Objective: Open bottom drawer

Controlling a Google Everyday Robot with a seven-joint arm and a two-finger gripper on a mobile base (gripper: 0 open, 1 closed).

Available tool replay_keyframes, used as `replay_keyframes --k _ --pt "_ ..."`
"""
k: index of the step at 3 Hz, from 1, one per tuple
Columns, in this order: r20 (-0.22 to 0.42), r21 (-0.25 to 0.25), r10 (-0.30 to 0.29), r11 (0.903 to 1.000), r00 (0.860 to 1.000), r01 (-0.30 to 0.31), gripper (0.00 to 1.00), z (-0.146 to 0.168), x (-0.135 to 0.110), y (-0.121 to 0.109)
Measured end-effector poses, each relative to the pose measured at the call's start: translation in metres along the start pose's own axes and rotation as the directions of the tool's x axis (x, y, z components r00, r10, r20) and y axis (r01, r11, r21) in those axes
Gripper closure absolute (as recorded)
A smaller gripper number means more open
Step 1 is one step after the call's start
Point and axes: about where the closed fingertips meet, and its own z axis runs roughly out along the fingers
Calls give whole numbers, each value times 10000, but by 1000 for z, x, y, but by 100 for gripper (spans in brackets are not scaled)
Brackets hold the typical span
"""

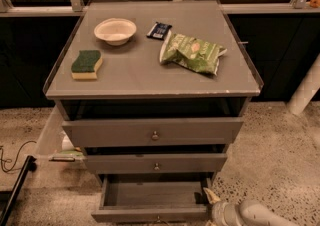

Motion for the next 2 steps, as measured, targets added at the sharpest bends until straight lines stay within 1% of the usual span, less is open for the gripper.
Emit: replay_keyframes --k 1,2 --pt "0 0 0 10000 10000 0 19 0 0 0" --pt "1 -1 0 10000 10000 0 43 0 0 0"
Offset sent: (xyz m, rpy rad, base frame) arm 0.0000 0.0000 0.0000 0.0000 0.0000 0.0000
